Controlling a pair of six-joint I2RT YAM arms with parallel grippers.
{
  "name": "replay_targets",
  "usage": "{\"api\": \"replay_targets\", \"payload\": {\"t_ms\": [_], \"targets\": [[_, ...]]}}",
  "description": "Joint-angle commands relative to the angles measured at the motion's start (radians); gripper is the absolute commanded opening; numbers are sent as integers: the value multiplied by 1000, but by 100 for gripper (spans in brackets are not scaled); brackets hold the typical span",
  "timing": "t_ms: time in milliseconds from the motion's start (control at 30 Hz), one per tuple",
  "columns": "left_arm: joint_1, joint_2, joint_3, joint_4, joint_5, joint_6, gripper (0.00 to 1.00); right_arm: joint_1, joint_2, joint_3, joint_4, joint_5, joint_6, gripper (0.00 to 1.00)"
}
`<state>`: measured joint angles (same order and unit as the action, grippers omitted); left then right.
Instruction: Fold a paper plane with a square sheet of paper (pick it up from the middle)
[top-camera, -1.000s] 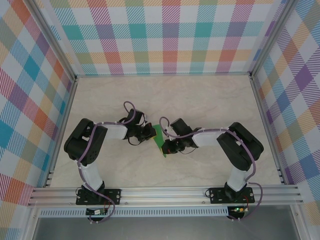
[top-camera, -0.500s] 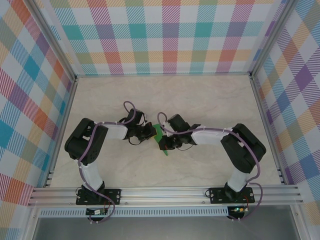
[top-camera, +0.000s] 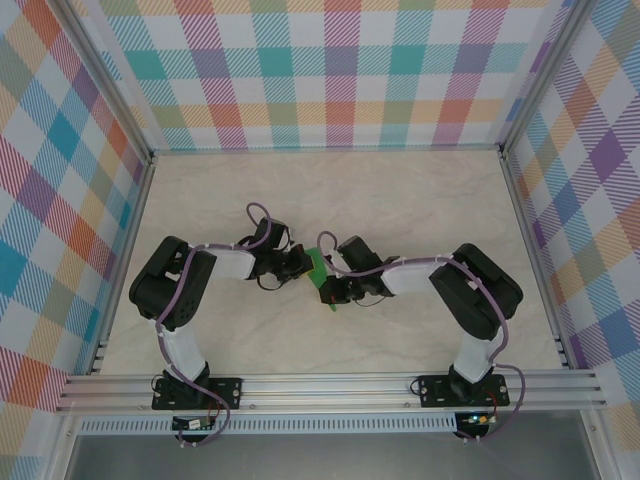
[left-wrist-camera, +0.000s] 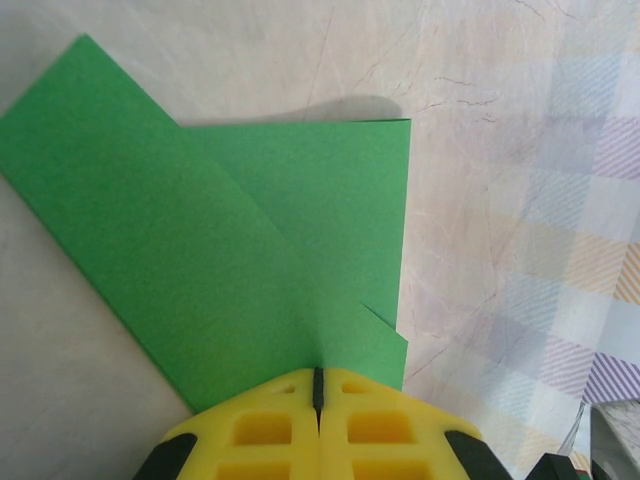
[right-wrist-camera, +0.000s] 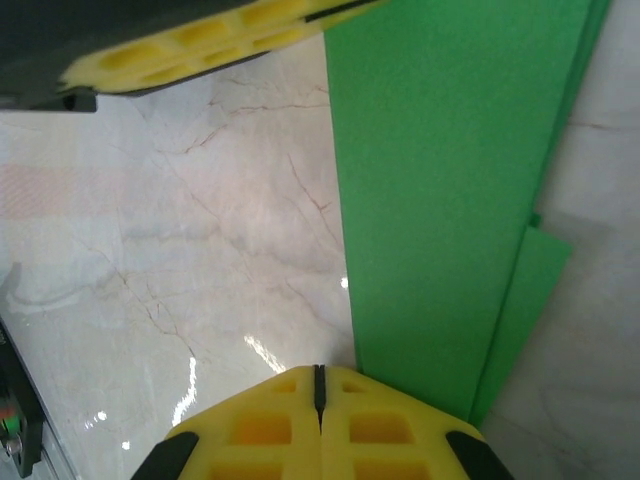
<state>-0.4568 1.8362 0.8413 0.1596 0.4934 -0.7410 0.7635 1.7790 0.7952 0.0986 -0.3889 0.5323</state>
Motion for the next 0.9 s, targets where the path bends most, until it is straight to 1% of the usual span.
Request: {"api": "replay_targets", "payload": {"t_ms": [0, 133, 233, 367, 467, 500, 567, 600, 633, 700, 733, 867], "targets": [[1, 95, -50, -167, -210, 4, 3, -3, -24, -128, -14, -39, 4, 2], [1, 100, -48, -170, -209, 3, 3, -3, -82, -223, 19, -74, 8, 3], [1, 98, -45, -166, -203, 1, 3, -3, -130, -258, 2, -84, 0, 3], [1, 85, -32, -160, -177, 13, 4, -4, -227, -234, -63, -36, 0, 3], [-3, 57, 3, -171, -131, 36, 8, -20, -322, -177, -139, 63, 34, 6], [-4, 41, 24, -187, -110, 45, 10, -30, -351, -154, -168, 104, 56, 10], [-13, 1, 66, -225, -87, 59, 15, -49, -396, -118, -223, 181, 92, 20], [-19, -24, 92, -256, -87, 65, 18, -57, -414, -100, -245, 226, 112, 28], [-27, -49, 115, -291, -95, 71, 24, -65, -426, -89, -264, 265, 129, 38], [-38, -88, 164, -372, -135, 72, 35, -83, -434, -60, -295, 319, 153, 54], [-45, -105, 187, -423, -165, 72, 40, -93, -431, -44, -318, 345, 167, 60], [-80, -133, 267, -611, -291, 54, 57, -125, -431, -25, -354, 420, 230, 78]]}}
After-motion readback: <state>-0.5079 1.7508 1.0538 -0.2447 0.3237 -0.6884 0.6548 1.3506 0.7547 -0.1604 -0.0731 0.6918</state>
